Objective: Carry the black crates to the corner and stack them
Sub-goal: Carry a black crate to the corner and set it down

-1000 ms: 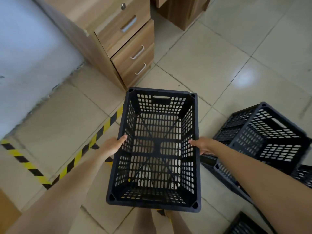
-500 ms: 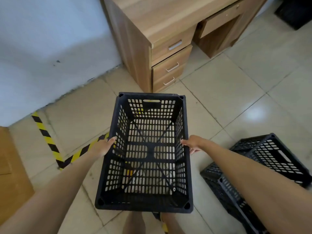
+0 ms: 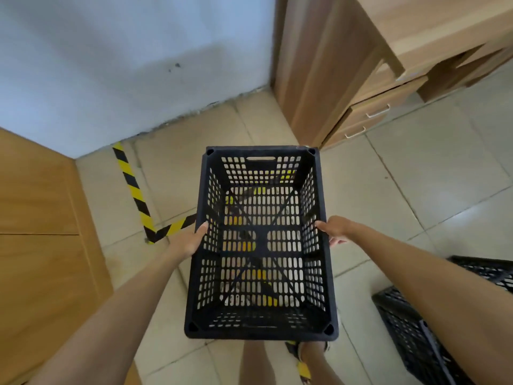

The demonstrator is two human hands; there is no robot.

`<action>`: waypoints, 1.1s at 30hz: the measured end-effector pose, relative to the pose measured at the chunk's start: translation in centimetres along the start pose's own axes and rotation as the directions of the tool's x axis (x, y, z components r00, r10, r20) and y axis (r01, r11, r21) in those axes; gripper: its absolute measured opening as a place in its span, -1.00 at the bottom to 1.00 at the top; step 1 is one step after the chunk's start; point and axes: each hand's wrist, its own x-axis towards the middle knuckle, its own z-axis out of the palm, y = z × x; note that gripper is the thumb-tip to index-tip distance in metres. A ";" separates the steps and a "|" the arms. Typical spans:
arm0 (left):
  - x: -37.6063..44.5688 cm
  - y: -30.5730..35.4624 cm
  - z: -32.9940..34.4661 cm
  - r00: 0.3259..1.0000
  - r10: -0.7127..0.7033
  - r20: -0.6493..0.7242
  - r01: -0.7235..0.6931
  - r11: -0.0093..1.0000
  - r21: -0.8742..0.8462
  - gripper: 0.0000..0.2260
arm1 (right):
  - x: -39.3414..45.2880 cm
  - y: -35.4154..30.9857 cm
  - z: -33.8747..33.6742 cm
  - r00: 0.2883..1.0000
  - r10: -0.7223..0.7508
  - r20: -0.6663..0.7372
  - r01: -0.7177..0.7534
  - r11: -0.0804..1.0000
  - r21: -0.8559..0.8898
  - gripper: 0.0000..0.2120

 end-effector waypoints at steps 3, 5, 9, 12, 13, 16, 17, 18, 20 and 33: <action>1.4 -2.9 -4.2 0.995 -0.093 0.026 0.094 0.995 -0.015 -0.12 | 1.0 -5.3 0.1 1.000 -0.010 -0.016 0.010 1.000 -0.019 -0.42; 4.1 -5.9 -6.5 0.989 -0.146 0.000 0.146 0.989 0.007 0.17 | 1.9 -9.0 0.2 1.000 -0.017 -0.023 0.016 0.999 -0.051 -0.40; 5.6 -8.5 -10.3 0.988 -0.149 -0.050 0.148 0.989 -0.013 -0.10 | 3.2 -15.7 0.3 0.998 -0.065 -0.023 0.061 0.988 -0.144 -0.39; 5.9 -8.8 -12.6 0.984 -0.165 -0.070 0.163 0.986 -0.037 -0.23 | 4.7 -19.3 -0.3 0.995 -0.091 -0.029 0.083 0.977 -0.197 -0.38; 6.1 -8.6 -13.3 0.983 -0.170 -0.070 0.168 0.985 -0.042 -0.28 | 5.3 -20.4 -0.8 0.995 -0.094 -0.032 0.085 0.974 -0.211 -0.38; 6.7 -7.7 -15.4 0.980 -0.184 -0.080 0.178 0.981 -0.076 -0.32 | 6.7 -23.6 -2.7 0.994 -0.108 -0.021 0.101 0.968 -0.232 -0.41; 7.0 -7.2 -16.2 0.978 -0.193 -0.085 0.187 0.979 -0.077 -0.29 | 7.1 -24.7 -3.5 0.992 -0.121 -0.021 0.112 0.965 -0.237 -0.43; 7.4 -6.8 -17.0 0.974 -0.209 -0.084 0.202 0.976 -0.080 -0.27 | 7.4 -25.8 -4.4 0.991 -0.132 -0.020 0.123 0.962 -0.242 -0.45; 8.2 -5.5 -18.6 0.967 -0.240 -0.081 0.233 0.969 -0.088 -0.27 | 7.9 -28.0 -6.5 0.988 -0.152 -0.007 0.145 0.954 -0.261 -0.48; 18.4 4.5 -26.8 0.964 -0.264 -0.021 0.256 0.949 -0.183 -0.28 | 13.8 -36.7 -18.6 0.984 -0.134 -0.116 0.086 0.935 -0.345 -0.64</action>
